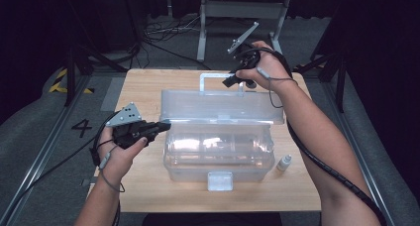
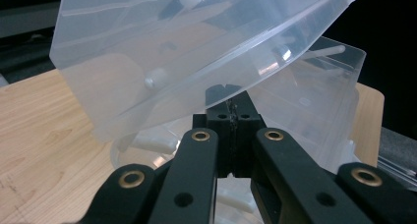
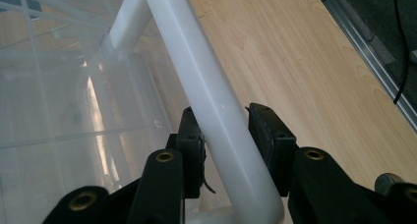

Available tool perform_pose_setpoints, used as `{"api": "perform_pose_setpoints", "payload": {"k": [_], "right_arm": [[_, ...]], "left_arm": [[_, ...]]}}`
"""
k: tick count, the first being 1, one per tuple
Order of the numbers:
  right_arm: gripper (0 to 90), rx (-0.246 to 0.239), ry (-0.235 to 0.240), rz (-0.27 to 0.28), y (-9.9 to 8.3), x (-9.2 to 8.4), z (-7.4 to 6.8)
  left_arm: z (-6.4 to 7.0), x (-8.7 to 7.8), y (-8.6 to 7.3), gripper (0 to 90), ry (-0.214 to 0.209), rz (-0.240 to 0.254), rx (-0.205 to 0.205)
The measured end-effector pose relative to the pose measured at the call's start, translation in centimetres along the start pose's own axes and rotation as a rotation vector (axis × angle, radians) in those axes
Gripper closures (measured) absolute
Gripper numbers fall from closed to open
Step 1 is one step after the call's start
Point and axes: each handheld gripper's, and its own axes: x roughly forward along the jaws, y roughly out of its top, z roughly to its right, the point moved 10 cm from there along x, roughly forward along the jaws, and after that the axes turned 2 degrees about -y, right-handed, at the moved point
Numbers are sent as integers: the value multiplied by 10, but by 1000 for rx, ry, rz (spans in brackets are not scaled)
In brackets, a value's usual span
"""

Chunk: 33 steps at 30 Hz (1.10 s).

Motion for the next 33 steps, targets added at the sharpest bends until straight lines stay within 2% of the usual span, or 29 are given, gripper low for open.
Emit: {"api": "perform_pose_setpoints", "payload": {"k": [3,9,12,15,16,17,22,25,26,27,28,33], "right_arm": [[646,11,20,11,0,-1,-1],[509,8,49,24,1,-1,-9],[484,5,54,25,1,-2,-11],[464,1,42,21,1,-2,-11],[391,6,28,24,2,-2,-10],[385,8,13,28,2,-1,-8],[373,22,17,35,0,-2,-6],[363,33,5,82,3,-13,-4],[363,33,5,82,3,-13,-4],[361,40,-1,107,5,-21,-5],[361,40,-1,107,5,-21,-5],[367,51,-49,175,3,-50,-4]], "left_arm": [[1,0,0,900,7,-3,15],[1,0,0,900,1,-4,5],[1,0,1,900,1,-7,9],[1,0,1,900,2,-15,10],[1,0,1,900,-5,-14,7],[1,0,0,900,-7,-16,7],[1,0,0,900,2,-20,13],[1,1,1,900,2,-20,13],[1,1,1,900,2,-20,13],[1,1,1,900,2,-21,14],[0,0,1,900,3,-22,18],[0,0,2,900,4,-31,20]]}}
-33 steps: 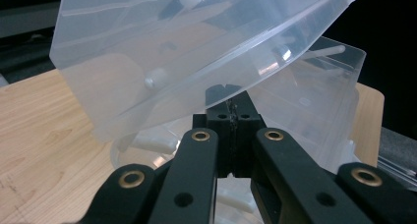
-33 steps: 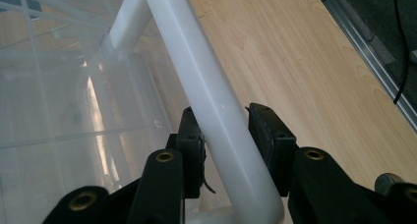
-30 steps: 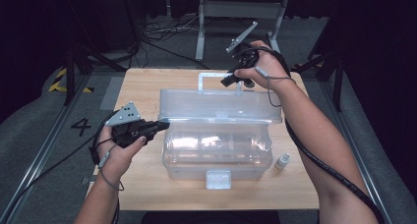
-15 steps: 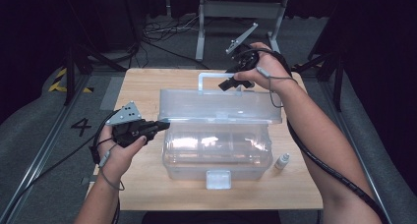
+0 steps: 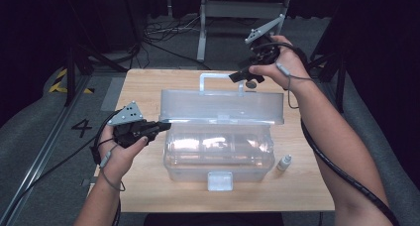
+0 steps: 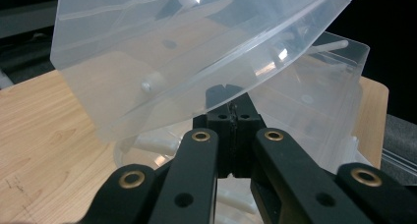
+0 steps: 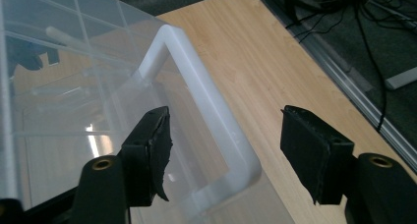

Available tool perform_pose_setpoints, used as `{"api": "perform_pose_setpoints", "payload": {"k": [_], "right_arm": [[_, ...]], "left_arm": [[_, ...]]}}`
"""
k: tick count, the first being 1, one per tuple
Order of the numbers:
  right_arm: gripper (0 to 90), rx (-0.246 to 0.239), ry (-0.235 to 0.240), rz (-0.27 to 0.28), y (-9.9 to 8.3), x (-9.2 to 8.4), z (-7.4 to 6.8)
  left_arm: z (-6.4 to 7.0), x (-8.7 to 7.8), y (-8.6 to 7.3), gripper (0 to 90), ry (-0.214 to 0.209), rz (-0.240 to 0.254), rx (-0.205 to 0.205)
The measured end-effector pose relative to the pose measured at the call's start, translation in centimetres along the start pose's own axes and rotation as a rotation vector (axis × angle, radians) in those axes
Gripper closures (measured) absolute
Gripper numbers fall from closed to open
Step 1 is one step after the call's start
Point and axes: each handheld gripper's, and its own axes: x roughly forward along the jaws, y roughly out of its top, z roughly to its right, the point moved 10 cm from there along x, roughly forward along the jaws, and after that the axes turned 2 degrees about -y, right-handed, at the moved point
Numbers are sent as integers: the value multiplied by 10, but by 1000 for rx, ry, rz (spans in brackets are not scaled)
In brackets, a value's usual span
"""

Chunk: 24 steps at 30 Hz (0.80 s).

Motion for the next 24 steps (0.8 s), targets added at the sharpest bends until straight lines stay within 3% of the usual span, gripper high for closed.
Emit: {"api": "perform_pose_setpoints", "payload": {"k": [13,18,24], "right_arm": [[392,14,-74,86,-15,-60,-7],[434,9,-98,92,-29,-80,-20],[517,20,-82,121,-47,-98,-41]], "left_arm": [[-3,0,5,900,11,-4,3],[-4,1,6,900,19,-9,5],[-4,1,7,900,19,-5,0]]}}
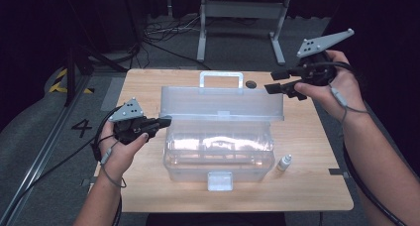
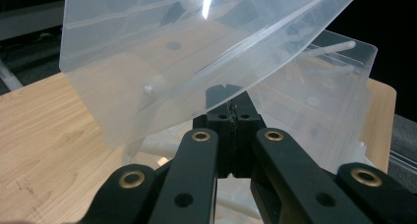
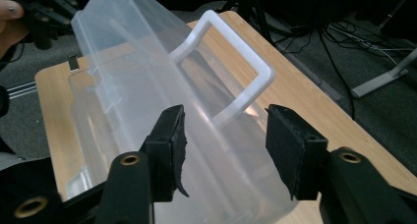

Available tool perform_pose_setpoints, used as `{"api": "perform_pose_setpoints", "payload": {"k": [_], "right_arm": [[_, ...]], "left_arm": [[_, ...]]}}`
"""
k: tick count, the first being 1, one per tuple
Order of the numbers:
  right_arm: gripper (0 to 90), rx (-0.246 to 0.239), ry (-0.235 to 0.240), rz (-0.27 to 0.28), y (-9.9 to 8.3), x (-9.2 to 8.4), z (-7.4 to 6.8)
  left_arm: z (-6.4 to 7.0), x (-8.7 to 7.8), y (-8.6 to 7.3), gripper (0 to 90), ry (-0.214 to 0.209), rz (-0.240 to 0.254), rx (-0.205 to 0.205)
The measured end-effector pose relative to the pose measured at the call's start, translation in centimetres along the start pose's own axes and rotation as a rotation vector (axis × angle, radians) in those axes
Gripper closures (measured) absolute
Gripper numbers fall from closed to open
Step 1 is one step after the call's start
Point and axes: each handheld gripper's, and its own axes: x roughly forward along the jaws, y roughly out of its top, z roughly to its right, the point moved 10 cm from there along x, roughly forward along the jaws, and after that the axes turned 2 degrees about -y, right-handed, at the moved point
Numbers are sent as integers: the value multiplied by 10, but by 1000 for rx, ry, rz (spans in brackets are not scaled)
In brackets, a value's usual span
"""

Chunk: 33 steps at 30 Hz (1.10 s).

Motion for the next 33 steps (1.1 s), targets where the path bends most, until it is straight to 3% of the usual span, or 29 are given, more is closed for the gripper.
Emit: {"api": "perform_pose_setpoints", "payload": {"k": [9,16,23,27,33], "right_arm": [[638,29,19,-4,-32,-19,-23],[721,53,14,-15,-57,-27,-31],[787,72,28,-23,-77,-22,-37],[894,67,26,-10,-87,-16,-41],[900,71,9,12,-103,0,-43]], "left_arm": [[0,0,0,900,-8,-2,-14],[0,0,1,900,6,-7,-11],[-1,0,1,900,12,-4,-11],[-1,0,2,900,13,-4,-7],[-1,1,2,900,16,-6,-6]]}}
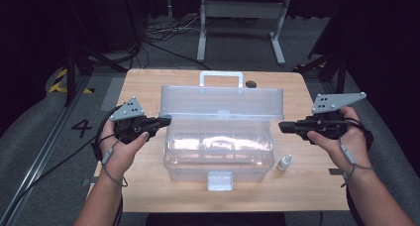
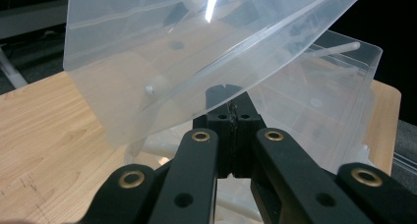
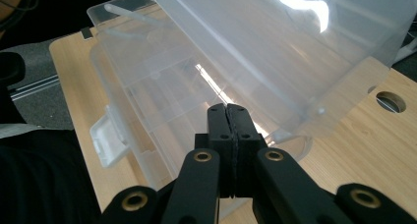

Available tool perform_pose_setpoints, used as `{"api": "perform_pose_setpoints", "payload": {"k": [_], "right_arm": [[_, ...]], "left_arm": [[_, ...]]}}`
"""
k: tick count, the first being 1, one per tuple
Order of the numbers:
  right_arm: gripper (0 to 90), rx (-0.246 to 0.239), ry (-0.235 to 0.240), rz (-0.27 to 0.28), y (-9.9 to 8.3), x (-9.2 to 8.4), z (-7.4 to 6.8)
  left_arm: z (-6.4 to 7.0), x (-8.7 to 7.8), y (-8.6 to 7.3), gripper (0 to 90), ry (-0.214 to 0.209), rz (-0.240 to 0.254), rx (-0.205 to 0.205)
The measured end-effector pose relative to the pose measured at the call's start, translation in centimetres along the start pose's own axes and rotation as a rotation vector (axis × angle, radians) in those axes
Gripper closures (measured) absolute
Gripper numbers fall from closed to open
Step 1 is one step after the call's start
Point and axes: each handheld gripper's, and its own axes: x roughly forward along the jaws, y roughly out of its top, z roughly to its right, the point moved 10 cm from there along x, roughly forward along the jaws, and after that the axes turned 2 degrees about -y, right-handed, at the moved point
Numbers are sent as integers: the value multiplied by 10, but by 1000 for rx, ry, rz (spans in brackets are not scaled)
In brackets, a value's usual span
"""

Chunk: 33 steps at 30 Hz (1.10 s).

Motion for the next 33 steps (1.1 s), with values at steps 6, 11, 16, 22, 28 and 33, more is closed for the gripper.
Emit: {"api": "perform_pose_setpoints", "payload": {"k": [6,11,16,22,28,33], "right_arm": [[900,31,6,41,-12,17,-1],[900,52,-23,93,-19,31,1],[900,67,-39,143,-21,37,3],[900,88,-70,201,-16,38,13],[900,104,-90,262,-4,37,19],[900,114,-105,278,2,36,24]], "left_arm": [[0,1,1,900,9,5,-6],[-1,2,2,900,13,8,-2],[-1,3,3,900,13,10,-5],[-2,5,6,900,20,17,-3],[-5,6,9,900,29,23,-2],[-5,6,12,899,36,30,1]]}}
